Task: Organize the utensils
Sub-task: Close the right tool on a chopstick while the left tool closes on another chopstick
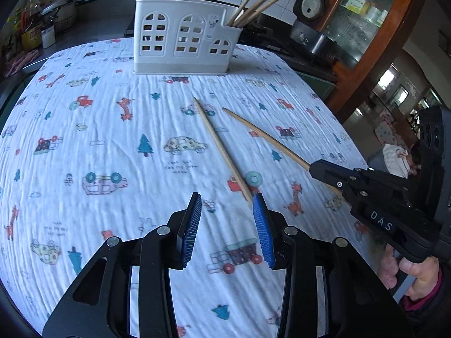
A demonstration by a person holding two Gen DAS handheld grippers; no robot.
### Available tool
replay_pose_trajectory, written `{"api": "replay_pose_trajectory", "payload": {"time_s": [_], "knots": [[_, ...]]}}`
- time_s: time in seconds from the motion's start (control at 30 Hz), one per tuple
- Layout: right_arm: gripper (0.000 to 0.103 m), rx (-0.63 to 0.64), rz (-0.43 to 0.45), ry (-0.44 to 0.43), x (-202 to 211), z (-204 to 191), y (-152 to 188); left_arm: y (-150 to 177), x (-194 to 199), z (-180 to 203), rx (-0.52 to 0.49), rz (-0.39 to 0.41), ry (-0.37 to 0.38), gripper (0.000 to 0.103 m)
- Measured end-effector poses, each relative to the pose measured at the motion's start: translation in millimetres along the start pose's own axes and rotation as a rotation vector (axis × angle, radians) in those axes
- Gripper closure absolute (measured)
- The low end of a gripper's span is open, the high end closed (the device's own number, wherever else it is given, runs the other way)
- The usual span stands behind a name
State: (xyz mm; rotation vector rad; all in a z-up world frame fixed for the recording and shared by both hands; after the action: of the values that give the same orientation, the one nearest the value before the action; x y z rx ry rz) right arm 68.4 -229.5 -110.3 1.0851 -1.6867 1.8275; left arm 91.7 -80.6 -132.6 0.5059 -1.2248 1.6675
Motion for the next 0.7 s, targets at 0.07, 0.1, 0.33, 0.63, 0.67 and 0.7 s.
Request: {"api": "replay_pose_trajectory", "payload": {"time_s": [0.07,0.1,0.33,0.63,0.67,0.7], "knots": [[0.096,0.003,0.008,-0.001,3.6,3.1,-1.0,5.0,-6.5,11.2,-0.005,-0.015,0.014,0.067],[0.096,0.004,0.011,-0.001,4.7,3.8,-1.3,6.7,-10.4,16.4,-0.008,-0.018,0.013,0.067],[0.096,0.016,0.021,-0.013,12.0,12.5,-2.2,9.3,-35.6,30.3,0.044,-0.050,0.004,0.076],[0.096,0.030,0.022,-0.023,15.8,22.7,-1.1,8.9,-57.7,23.0,0.109,-0.050,-0.092,0.082],[0.096,0.030,0.021,-0.025,15.5,23.7,-1.2,8.9,-57.2,22.6,0.106,-0.041,-0.098,0.082],[0.096,0.030,0.021,-0.027,15.3,24.7,-1.7,8.7,-57.5,23.0,0.099,-0.038,-0.107,0.084]]}}
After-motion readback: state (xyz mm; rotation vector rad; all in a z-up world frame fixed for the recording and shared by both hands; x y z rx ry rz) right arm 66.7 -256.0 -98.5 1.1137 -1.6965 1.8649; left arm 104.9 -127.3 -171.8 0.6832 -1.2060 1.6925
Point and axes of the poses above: each gripper's, at about its wrist camera, not at the fingertips, and x roughly against the way its jaws point, z to its right, y to its underside, the point moved 4 cm from there along -x, roughly the way its jaws point, and after that the axes turned 11 degrees about x, right-handed, at the moved point
